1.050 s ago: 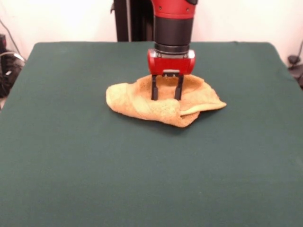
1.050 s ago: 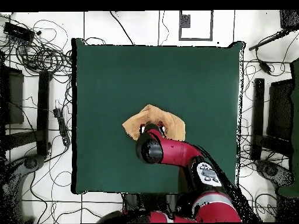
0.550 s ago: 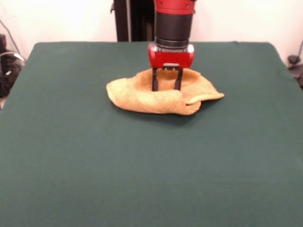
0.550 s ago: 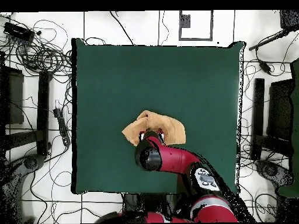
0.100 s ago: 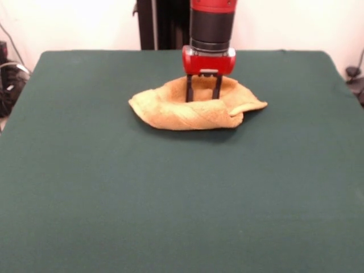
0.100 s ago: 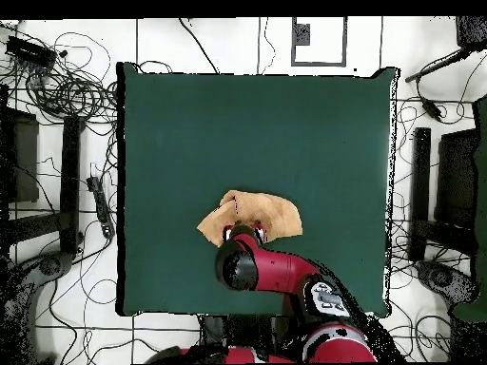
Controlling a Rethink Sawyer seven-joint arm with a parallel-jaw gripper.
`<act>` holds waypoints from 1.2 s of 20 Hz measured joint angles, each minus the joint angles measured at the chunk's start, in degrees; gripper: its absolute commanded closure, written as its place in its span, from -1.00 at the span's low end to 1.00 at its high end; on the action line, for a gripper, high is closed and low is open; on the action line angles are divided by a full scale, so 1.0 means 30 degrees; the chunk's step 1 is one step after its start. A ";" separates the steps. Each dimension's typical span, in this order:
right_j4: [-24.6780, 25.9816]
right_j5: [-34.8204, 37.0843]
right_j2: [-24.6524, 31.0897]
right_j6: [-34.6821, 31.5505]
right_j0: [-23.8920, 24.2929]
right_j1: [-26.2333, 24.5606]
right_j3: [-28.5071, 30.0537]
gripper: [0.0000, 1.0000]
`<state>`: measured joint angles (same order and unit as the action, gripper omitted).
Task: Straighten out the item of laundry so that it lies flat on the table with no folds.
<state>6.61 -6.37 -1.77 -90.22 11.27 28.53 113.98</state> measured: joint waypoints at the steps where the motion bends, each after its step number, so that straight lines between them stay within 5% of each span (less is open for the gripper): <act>1: 0.0001 0.0001 -0.0028 0.0000 -0.0012 -0.0005 0.0085 -1.00; 24: -0.0011 0.0000 -0.0536 0.0000 -0.0029 -0.0036 0.2270 -1.00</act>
<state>6.58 -6.37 -3.38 -90.22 11.19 28.42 120.79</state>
